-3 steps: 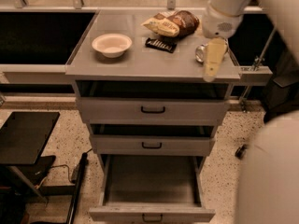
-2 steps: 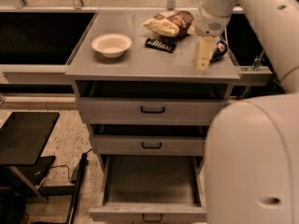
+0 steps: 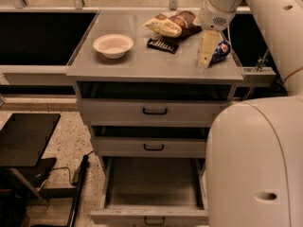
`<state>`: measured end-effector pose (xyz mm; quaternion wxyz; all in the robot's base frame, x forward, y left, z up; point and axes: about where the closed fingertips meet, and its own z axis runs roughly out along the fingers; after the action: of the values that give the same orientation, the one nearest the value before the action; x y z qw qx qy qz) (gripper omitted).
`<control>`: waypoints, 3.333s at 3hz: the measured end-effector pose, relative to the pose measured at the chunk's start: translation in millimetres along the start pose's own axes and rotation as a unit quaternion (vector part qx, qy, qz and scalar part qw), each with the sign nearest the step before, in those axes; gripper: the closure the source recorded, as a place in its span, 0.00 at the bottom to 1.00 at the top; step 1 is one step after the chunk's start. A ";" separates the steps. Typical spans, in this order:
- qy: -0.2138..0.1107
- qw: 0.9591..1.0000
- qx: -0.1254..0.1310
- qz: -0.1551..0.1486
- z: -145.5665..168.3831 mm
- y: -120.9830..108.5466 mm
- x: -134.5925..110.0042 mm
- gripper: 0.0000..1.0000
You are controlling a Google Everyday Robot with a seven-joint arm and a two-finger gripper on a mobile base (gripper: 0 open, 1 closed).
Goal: Place pepsi can into bottom drawer
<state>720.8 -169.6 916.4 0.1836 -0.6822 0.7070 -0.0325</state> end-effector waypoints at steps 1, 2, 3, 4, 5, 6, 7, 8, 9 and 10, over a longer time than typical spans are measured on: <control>-0.002 0.999 0.014 0.037 -1.6 -7.5 41.8 0.00; -0.009 0.996 0.057 0.072 -15.8 -24.5 79.1 0.00; -0.013 0.995 0.074 0.069 -22.5 -33.0 76.1 0.00; -0.013 0.995 0.074 0.069 -22.3 -33.1 76.1 0.00; -0.051 0.994 0.071 0.068 -5.9 -34.4 75.9 0.00; -0.066 0.994 0.052 0.063 24.5 -33.8 71.8 0.00; -0.053 0.996 0.027 0.063 64.2 -33.0 74.2 0.00; -0.053 0.996 0.027 0.063 64.3 -33.0 74.2 0.00; -0.061 0.995 0.020 0.073 76.6 -31.0 76.2 0.00; -0.072 0.993 0.014 0.092 90.0 -29.8 80.4 0.00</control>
Offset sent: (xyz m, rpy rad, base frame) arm 0.0883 -0.1711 0.0772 0.0964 -0.1446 -0.2462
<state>776.5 -231.7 824.2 0.2464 -0.6119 0.7512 0.0239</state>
